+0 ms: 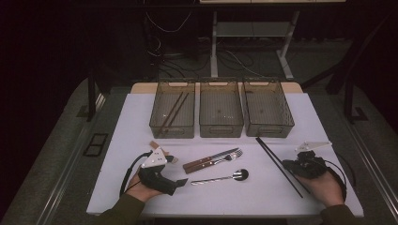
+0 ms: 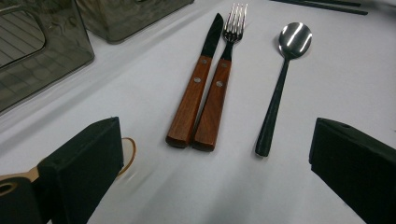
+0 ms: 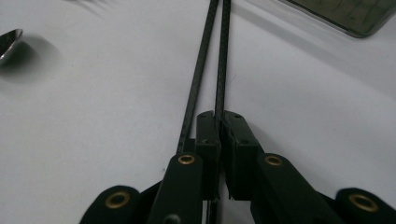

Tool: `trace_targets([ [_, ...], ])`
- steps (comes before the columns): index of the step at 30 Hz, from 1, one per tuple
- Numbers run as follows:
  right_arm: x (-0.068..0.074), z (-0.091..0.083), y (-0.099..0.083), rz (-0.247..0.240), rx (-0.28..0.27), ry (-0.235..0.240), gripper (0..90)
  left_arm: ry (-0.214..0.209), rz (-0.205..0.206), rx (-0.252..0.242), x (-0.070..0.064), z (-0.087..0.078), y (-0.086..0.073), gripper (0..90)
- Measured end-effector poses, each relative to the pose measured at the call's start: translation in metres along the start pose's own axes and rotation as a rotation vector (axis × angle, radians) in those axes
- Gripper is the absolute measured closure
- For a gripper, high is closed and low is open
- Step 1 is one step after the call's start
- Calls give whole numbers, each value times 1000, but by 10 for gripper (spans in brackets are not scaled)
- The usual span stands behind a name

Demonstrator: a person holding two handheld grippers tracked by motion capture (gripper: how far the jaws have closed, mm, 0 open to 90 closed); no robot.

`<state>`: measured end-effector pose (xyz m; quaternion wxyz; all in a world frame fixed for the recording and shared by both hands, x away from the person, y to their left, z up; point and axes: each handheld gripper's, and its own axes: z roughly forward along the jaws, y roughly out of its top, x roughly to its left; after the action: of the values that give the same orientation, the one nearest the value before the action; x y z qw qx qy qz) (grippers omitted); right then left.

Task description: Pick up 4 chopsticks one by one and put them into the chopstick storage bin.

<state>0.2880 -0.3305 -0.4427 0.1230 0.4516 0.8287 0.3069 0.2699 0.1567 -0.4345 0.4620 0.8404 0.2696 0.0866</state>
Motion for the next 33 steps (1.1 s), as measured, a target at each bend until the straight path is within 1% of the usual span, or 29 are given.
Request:
trace_targets([
  [2, -1, -1, 0, 9, 0, -4, 846, 0, -1, -1, 0, 0, 0, 23],
  [6, -2, -2, 3, 29, -36, 18, 838, -1, -3, 1, 1, 0, 0, 23],
  [7, -2, -1, 4, 34, -34, 16, 838, -2, -6, 0, 0, 0, 0, 23],
  [8, -2, 0, 5, 24, -35, 18, 838, -2, -4, 1, 0, 1, 0, 23],
  [10, -2, 2, 6, 23, -33, 16, 840, -2, -3, 1, 0, 1, 0, 22],
  [12, -3, 6, 6, 22, -9, 4, 841, -2, -3, 0, 0, 1, 0, 22],
  [15, -3, 7, 6, -3, -1, 0, 842, -5, -4, 0, 0, 1, 0, 22],
  [18, -1, 7, 7, -10, 3, -17, 846, -6, 0, 4, 0, 1, 0, 22],
  [21, 0, 7, 7, 11, 4, -23, 858, -7, -1, 3, -1, 2, 0, 22],
  [25, 1, 7, 7, 25, 3, -25, 861, -10, 0, 1, 0, 2, 0, 22],
  [30, 0, 5, 6, 15, -2, -39, 862, -13, 4, -2, 0, 2, 0, 22],
  [33, -3, 2, 4, 20, -7, -31, 862, -15, 7, 2, 0, 1, 0, 22],
])
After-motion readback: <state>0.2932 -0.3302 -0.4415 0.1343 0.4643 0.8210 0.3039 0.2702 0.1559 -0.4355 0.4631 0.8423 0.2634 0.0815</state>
